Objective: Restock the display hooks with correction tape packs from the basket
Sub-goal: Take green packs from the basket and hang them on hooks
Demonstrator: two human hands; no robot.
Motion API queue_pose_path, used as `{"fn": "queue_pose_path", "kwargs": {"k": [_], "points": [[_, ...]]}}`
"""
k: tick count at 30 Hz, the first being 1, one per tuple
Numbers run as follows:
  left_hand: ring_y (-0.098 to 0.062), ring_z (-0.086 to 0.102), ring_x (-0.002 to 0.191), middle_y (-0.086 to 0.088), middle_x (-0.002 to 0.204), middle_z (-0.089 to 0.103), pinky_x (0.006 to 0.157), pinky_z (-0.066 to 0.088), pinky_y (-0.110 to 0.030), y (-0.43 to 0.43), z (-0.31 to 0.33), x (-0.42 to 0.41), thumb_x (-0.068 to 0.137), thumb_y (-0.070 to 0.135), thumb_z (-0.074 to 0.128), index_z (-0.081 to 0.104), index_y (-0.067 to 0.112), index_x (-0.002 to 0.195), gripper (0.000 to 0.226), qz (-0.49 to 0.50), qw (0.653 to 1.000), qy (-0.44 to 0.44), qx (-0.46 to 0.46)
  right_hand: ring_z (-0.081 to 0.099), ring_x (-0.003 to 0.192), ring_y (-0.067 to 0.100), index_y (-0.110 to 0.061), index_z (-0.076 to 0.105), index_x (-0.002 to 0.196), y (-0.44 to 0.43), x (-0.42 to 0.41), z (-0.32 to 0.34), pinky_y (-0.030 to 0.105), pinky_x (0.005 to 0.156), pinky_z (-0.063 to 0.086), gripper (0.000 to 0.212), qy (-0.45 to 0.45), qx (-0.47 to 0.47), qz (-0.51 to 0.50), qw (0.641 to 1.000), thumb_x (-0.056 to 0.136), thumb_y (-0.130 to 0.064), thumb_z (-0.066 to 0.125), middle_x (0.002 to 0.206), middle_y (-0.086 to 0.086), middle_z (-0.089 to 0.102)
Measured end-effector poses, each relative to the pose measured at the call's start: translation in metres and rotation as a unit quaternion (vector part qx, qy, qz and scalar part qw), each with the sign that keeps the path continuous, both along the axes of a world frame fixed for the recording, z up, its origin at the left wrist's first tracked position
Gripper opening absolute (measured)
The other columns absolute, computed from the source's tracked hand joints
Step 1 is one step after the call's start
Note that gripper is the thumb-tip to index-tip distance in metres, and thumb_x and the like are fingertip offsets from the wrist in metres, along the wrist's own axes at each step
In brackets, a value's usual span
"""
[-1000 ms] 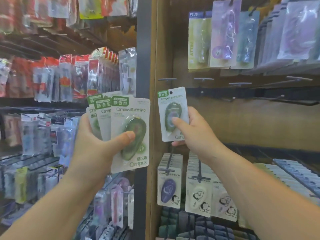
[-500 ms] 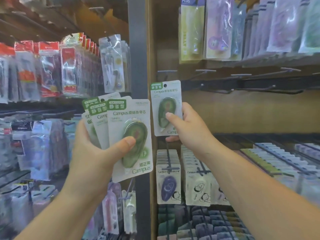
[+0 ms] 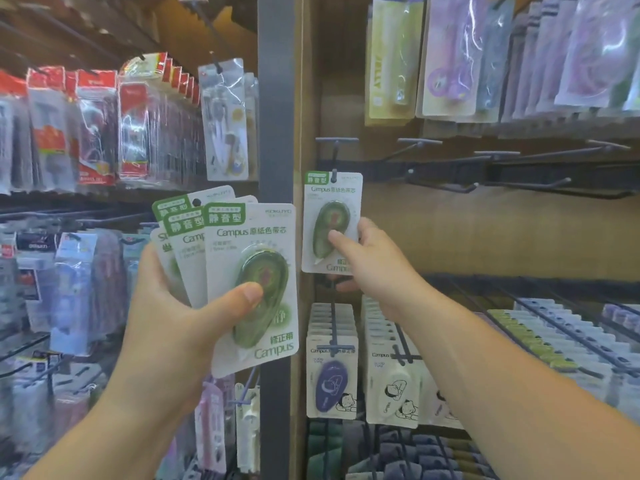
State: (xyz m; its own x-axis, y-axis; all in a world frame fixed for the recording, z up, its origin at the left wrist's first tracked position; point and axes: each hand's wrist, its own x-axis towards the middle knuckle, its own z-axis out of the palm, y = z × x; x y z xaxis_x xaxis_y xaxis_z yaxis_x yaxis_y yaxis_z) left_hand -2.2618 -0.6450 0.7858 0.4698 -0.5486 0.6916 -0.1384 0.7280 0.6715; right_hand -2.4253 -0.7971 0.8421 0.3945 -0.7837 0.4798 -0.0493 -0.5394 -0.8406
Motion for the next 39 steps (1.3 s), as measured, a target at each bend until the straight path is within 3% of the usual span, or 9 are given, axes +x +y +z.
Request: {"fn": "queue_pose_path", "kwargs": {"k": [6,13,17,19,22,26,30,33,39], "points": [[-0.031,0.078,0.101,-0.008,0.118,0.077,0.069,0.065,-0.045,0.0,-0.008,0.008,0.063,0.006,0.077,0.055,0.015,0.136,0.076,-0.003,1.0,0.022,-0.003,0.072,0.089,0.019,-0.026,0.056,0.121,-0.039,0.019,0.021,0.038,0.075,0.064,0.02,0.06,0.041,-0.066,0.995,0.105,-0.038,0.055,0.107,-0.003,0.07],[-0.035,0.078,0.097,-0.012,0.117,0.077,0.066,0.065,-0.046,0.004,-0.01,0.01,0.064,0.006,0.073,0.055,0.01,0.138,0.076,-0.022,0.999,0.033,0.003,0.069,0.093,0.024,-0.024,0.053,0.108,-0.068,0.023,0.033,0.043,0.08,0.061,0.017,0.162,-0.024,-0.124,0.979,0.104,-0.041,0.051,0.112,0.002,0.068],[-0.036,0.078,0.1,-0.012,0.118,0.077,0.068,0.065,-0.048,0.005,-0.008,0.007,0.06,0.008,0.079,0.055,0.012,0.138,0.082,-0.036,0.999,0.021,0.006,0.064,0.095,0.019,-0.021,0.047,0.125,-0.059,0.008,0.037,0.033,0.069,0.051,0.038,0.221,-0.072,-0.197,0.952,0.101,-0.05,0.055,0.122,0.004,0.062],[-0.034,0.078,0.099,-0.012,0.119,0.076,0.068,0.064,-0.046,0.007,-0.005,0.004,0.053,0.011,0.085,0.055,0.012,0.139,0.092,-0.047,0.999,0.015,0.001,0.061,0.114,0.019,-0.023,0.046,0.138,-0.04,-0.003,0.033,0.033,0.082,0.052,0.051,0.147,-0.129,-0.231,0.953,0.099,-0.054,0.056,0.134,0.001,0.058],[-0.033,0.078,0.096,-0.015,0.119,0.076,0.065,0.064,-0.044,0.008,0.001,-0.001,0.054,0.008,0.084,0.053,0.008,0.141,0.093,-0.078,0.996,0.026,-0.018,0.062,0.107,-0.001,-0.037,0.056,0.126,0.02,-0.023,0.013,0.027,0.086,0.055,0.033,0.005,-0.153,-0.069,0.986,0.099,-0.056,0.053,0.117,-0.021,0.065],[-0.037,0.077,0.098,-0.02,0.121,0.074,0.068,0.063,-0.042,0.004,0.007,-0.011,0.056,0.023,0.083,0.05,0.003,0.142,0.094,-0.104,0.993,0.048,-0.036,0.065,0.114,0.004,-0.043,0.058,0.131,0.086,-0.029,-0.014,0.036,0.094,0.055,0.053,0.034,-0.134,0.141,0.98,0.083,-0.063,0.066,0.121,-0.019,0.068],[-0.04,0.077,0.1,-0.023,0.122,0.073,0.069,0.062,-0.041,0.002,0.011,-0.019,0.059,0.023,0.083,0.051,0.002,0.142,0.091,-0.12,0.991,0.046,-0.023,0.071,0.108,0.013,-0.03,0.066,0.124,0.099,-0.015,-0.022,0.045,0.094,0.058,0.043,-0.017,-0.095,0.155,0.983,0.084,-0.034,0.083,0.116,-0.009,0.075],[-0.04,0.076,0.105,-0.019,0.122,0.075,0.074,0.063,-0.045,0.001,0.013,-0.022,0.061,0.025,0.086,0.056,0.008,0.138,0.085,-0.104,0.994,0.039,-0.014,0.073,0.106,0.014,-0.024,0.068,0.122,0.098,-0.012,-0.024,0.043,0.093,0.06,0.039,-0.053,-0.079,0.165,0.982,0.086,-0.025,0.08,0.113,-0.005,0.077],[-0.028,0.075,0.112,-0.007,0.126,0.075,0.081,0.065,-0.042,-0.003,0.013,-0.027,0.063,0.04,0.087,0.052,0.015,0.139,0.088,-0.072,0.996,0.059,-0.006,0.072,0.108,0.014,-0.014,0.066,0.124,0.089,-0.012,-0.028,0.026,0.086,0.058,0.033,-0.113,-0.041,0.204,0.972,0.091,-0.013,0.071,0.115,-0.001,0.076]]}}
